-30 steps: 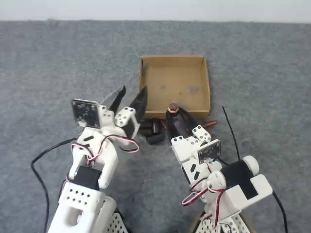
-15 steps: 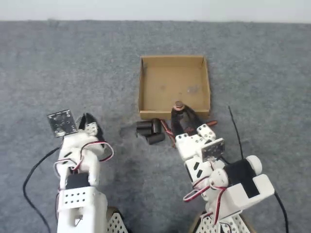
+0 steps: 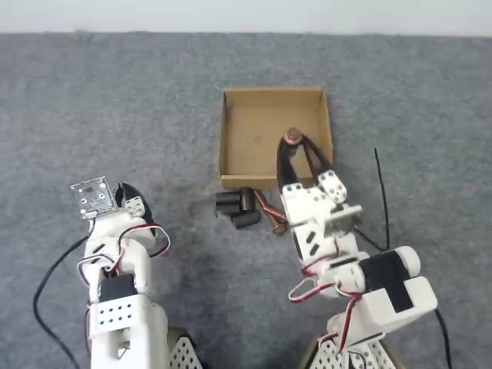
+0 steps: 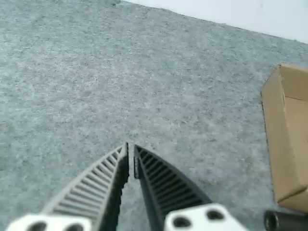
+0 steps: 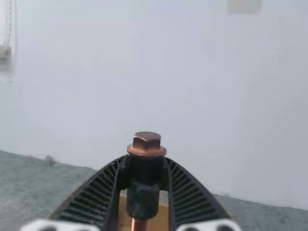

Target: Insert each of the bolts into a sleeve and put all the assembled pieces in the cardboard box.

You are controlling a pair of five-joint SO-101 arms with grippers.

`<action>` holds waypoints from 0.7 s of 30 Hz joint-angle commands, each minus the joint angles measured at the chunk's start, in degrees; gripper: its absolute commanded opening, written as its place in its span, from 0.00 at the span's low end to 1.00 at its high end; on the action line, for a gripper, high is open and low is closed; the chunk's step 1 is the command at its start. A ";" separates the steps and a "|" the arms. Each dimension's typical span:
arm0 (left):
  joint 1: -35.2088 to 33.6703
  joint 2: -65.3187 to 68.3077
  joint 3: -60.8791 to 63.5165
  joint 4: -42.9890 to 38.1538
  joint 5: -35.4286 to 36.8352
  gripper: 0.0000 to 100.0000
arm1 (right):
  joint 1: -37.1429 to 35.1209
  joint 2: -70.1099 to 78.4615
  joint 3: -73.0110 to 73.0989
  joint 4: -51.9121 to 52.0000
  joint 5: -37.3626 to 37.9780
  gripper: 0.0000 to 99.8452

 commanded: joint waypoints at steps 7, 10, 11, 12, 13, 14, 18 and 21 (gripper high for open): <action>-0.26 -1.32 -0.66 0.26 -0.88 0.01 | 1.01 -0.40 -17.67 23.43 1.14 0.01; -0.26 -1.32 -0.66 0.26 -0.88 0.01 | 1.01 -0.48 -22.51 33.45 1.14 0.01; -0.26 -1.32 -0.66 0.26 -0.88 0.01 | 1.01 -0.57 -24.09 37.32 1.14 0.01; -0.26 -1.32 -0.66 0.18 -0.88 0.01 | 1.19 -0.75 -25.76 41.45 1.14 0.01; -0.26 -1.32 -0.66 0.18 -0.88 0.01 | 1.45 -0.75 -27.34 45.23 1.14 0.01; -0.26 -1.32 -0.66 0.18 -0.88 0.01 | 1.54 -0.66 -29.19 49.27 1.14 0.01; -0.26 -1.32 -0.66 0.09 -0.88 0.01 | 3.21 -0.40 -36.40 64.92 1.14 0.01; -0.26 -1.32 -0.66 0.09 -0.88 0.01 | 4.97 -0.31 -42.02 74.07 1.14 0.01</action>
